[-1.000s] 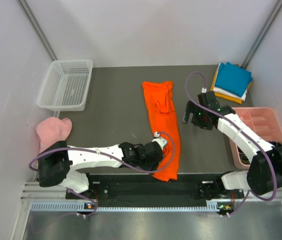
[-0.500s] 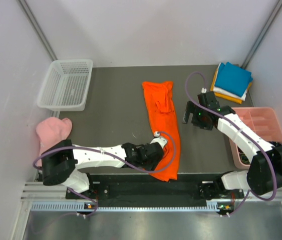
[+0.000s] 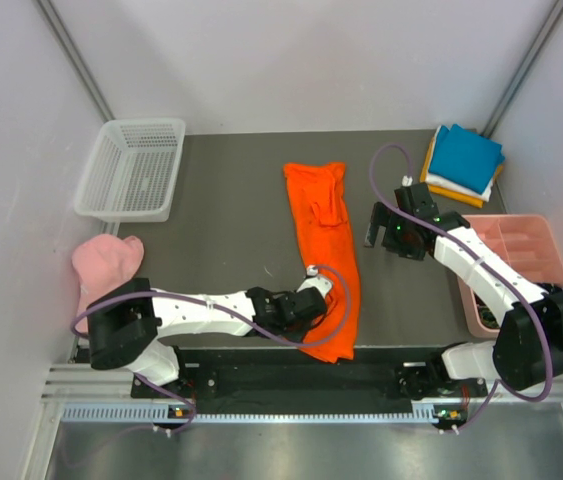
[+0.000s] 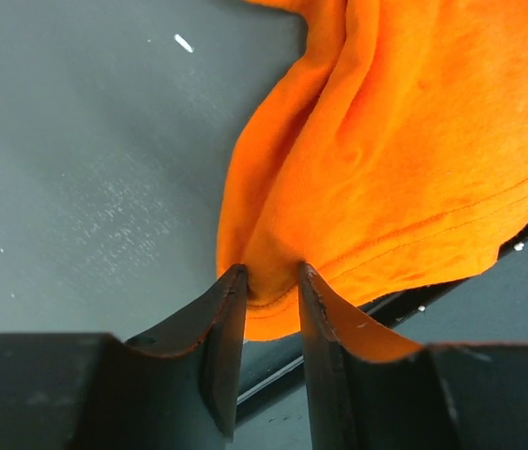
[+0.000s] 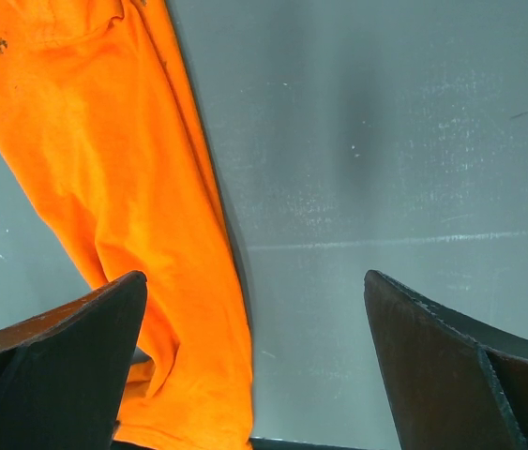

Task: Fold and stack the t-shirts
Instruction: Rotate the tshirt 90 degrees

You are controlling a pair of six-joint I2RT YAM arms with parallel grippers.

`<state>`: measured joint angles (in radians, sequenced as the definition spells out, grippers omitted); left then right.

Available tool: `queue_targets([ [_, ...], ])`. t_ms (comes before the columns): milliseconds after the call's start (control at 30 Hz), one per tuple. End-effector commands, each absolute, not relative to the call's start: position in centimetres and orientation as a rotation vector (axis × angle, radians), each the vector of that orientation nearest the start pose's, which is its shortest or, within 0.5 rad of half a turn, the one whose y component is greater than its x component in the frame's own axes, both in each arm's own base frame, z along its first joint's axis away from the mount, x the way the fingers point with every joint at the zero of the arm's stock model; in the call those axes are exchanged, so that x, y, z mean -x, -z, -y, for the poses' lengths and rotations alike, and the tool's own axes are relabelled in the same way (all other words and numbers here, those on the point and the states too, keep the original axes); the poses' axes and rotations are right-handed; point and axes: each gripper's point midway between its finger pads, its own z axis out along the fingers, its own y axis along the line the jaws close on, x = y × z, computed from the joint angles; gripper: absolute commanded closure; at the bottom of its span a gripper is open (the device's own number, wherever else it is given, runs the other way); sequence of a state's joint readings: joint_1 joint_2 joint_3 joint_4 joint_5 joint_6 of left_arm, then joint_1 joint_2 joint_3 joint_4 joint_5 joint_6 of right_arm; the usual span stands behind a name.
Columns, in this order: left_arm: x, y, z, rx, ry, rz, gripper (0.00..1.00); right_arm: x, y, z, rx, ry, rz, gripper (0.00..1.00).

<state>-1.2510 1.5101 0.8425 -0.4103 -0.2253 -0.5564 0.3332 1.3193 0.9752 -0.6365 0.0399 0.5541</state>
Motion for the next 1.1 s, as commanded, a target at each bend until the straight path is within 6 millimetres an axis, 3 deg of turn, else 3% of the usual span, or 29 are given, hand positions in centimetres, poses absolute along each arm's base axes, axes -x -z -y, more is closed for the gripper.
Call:
queue_targets([
  [0,-11.9,-3.3,30.2,-0.805,0.350,-2.501,0.67,-29.5,-12.2,-12.1,-0.291,-0.300,-2.534,0.01],
  [100,-11.9,-3.3,30.2,-0.805,0.351,-2.504,0.76,-29.5,-12.2,-12.1,-0.292,-0.303,-2.533,0.01],
  [133,-11.8,-3.2,30.2,-0.804,0.351,-2.506,0.84,-29.4,-12.1,-12.1,-0.290,-0.302,-2.538,0.01],
  [267,-11.9,-3.7,30.2,-0.798,0.356,-2.498,1.00,-29.4,-12.0,-12.1,-0.291,-0.305,-2.538,0.01],
  [767,-11.6,-8.6,29.3,-0.773,0.410,-2.467,1.00,-29.7,-11.5,-12.9,-0.286,-0.343,-2.550,0.01],
  [1067,-10.2,-8.8,27.3,-0.698,0.452,-2.526,1.00,-30.1,-11.3,-13.5,-0.271,-0.356,-2.553,0.01],
])
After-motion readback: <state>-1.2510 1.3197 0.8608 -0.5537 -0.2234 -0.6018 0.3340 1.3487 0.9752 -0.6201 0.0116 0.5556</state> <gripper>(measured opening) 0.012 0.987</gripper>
